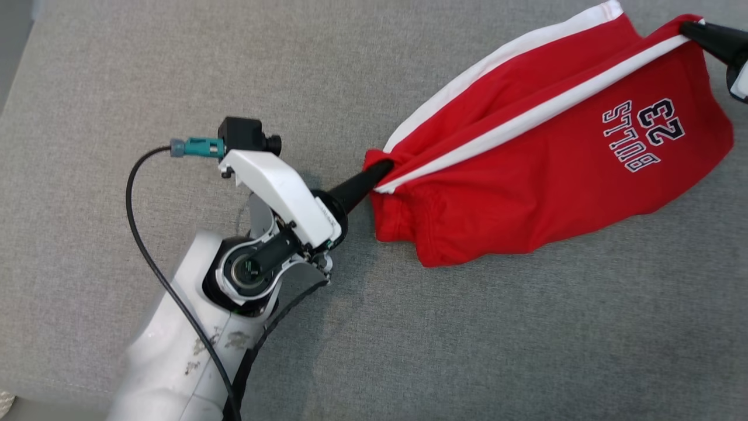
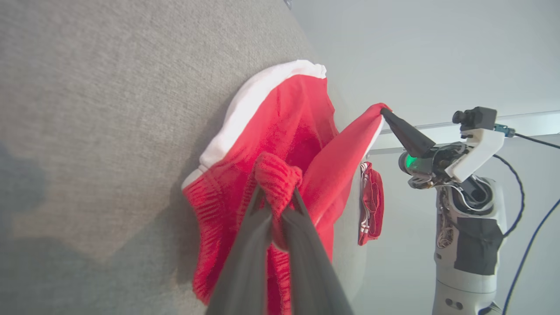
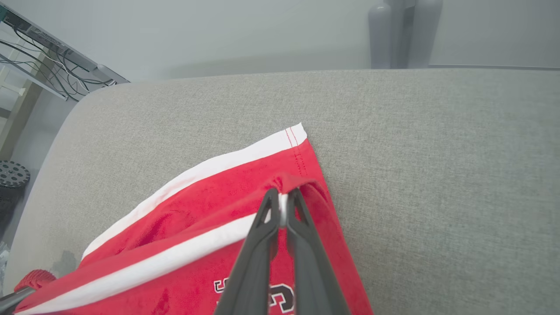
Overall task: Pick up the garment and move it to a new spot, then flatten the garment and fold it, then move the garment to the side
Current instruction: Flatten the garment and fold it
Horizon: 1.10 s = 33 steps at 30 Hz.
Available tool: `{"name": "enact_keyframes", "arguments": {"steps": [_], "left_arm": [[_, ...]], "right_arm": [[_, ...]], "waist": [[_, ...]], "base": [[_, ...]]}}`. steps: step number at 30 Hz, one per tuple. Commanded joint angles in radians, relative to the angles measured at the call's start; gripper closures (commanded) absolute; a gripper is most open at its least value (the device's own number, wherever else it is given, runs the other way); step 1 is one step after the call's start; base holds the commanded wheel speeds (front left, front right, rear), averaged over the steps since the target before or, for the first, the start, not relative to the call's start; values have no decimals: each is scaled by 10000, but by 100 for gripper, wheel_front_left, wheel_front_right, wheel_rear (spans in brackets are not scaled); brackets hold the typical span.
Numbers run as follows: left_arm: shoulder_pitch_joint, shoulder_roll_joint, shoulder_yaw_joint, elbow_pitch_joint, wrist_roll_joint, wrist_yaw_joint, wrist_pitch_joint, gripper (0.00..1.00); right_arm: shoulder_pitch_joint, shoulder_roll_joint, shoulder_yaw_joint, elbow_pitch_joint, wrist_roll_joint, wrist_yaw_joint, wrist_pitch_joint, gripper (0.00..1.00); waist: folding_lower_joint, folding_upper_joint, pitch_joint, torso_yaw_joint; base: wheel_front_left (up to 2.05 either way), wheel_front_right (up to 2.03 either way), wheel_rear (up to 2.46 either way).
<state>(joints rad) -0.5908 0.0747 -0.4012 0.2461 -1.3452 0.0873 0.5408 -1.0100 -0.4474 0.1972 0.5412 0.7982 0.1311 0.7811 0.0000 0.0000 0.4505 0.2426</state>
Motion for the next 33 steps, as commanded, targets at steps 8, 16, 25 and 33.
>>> {"name": "enact_keyframes", "arguments": {"steps": [8,16,25,33], "left_arm": [[-1165,-107,-200,990,-59,-457,-148,100],[-1673,-187,-495,1682,-166,-726,-679,93],[-2065,-219,-1389,2063,-994,-922,-1498,0],[-2733,-222,-1646,2655,-1280,-991,-3802,0]], "right_arm": [[-1058,167,60,797,-749,-9,-221,100],[-1553,147,28,1315,-814,-9,-627,100],[-1790,247,81,1886,-942,-9,-1153,0],[-1859,355,272,1855,-1005,-8,-2782,0]], "waist": [[0,0,708,383],[0,0,997,794],[0,0,1113,949],[0,0,1096,918]], "base": [[0,0,0],[0,0,0],[0,0,0],[0,0,0]]}}
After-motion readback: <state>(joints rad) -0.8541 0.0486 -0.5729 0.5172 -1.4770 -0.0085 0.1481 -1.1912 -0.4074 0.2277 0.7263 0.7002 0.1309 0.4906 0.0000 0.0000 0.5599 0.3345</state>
